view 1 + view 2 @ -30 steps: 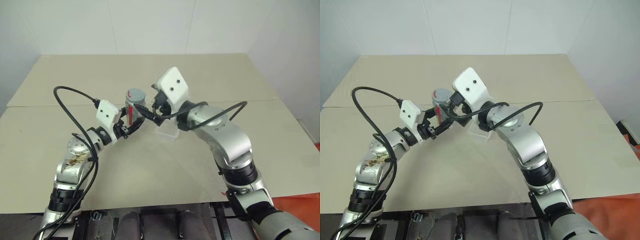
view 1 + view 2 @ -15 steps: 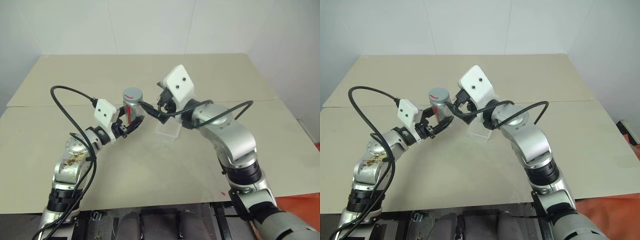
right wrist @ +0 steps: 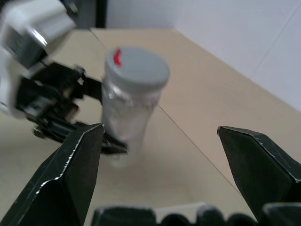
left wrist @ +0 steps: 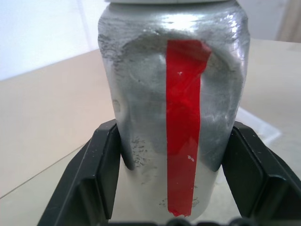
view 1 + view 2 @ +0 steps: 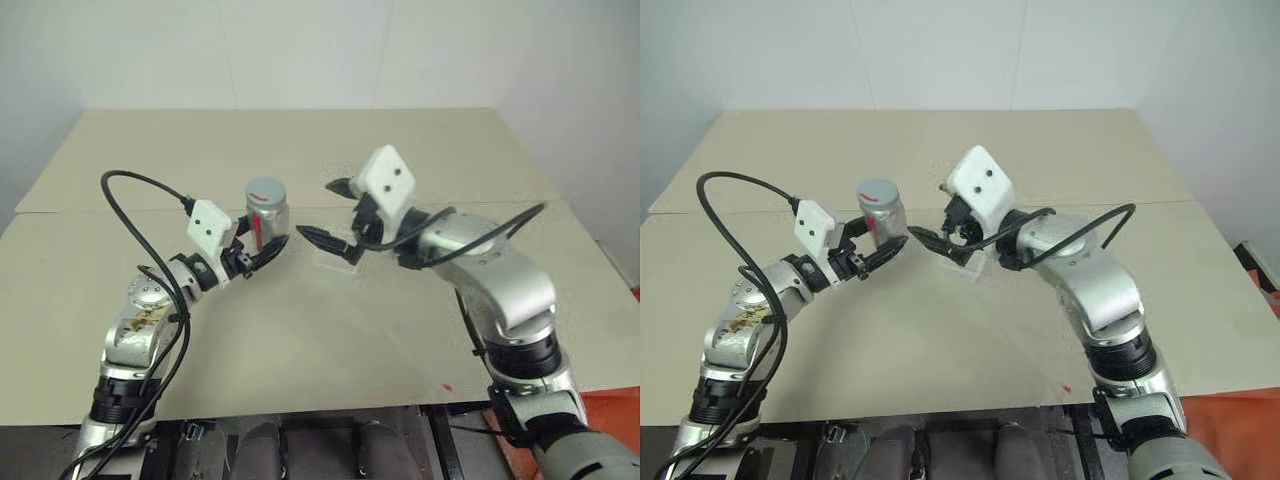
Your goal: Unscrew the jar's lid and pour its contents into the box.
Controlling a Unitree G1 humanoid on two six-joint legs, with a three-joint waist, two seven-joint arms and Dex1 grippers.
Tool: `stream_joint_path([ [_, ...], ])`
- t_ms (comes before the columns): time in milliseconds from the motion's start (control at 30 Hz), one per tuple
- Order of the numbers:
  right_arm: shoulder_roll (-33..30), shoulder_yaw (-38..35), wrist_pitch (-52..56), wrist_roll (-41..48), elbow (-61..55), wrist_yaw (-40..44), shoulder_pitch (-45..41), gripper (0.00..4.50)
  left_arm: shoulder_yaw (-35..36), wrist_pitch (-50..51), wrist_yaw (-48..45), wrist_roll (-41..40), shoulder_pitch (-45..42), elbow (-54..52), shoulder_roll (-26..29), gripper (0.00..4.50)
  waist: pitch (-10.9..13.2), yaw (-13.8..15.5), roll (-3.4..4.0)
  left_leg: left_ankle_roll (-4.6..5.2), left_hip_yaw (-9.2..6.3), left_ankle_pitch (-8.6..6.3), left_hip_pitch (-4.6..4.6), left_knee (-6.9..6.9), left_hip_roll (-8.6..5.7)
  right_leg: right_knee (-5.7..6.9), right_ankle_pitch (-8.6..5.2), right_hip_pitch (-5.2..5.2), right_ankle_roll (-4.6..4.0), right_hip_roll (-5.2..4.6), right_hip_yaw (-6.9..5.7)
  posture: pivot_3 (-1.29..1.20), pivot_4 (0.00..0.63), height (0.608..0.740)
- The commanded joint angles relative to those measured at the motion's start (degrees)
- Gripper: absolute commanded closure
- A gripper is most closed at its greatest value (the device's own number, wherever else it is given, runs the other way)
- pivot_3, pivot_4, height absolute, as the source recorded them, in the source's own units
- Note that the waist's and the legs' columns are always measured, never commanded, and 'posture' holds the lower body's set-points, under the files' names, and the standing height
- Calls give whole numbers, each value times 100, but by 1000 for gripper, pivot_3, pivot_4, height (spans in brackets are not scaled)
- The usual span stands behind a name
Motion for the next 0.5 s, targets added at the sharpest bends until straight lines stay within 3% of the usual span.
stream_joint_path([
  [33,150,-468,-131,560,10,217,-182,26,93,-355,-649,-321,-179,71,138,1717,0,-7,0,0,0,0,0,0,0,0,0,0,0,0,1,0,150,740],
  [267,289,-711,-165,1317,402,710,-395,26,-44,-614,-1666,-521,-469,601,292,1717,0,7,0,0,1,0,0,0,-1,0,0,2,0,0,0,0,150,740],
  [500,433,-330,-472,1157,823,821,-570,26,-184,-588,-2473,-680,-692,768,409,1717,0,6,0,1,2,0,-2,1,0,5,0,0,0,1,0,0,150,740],
])
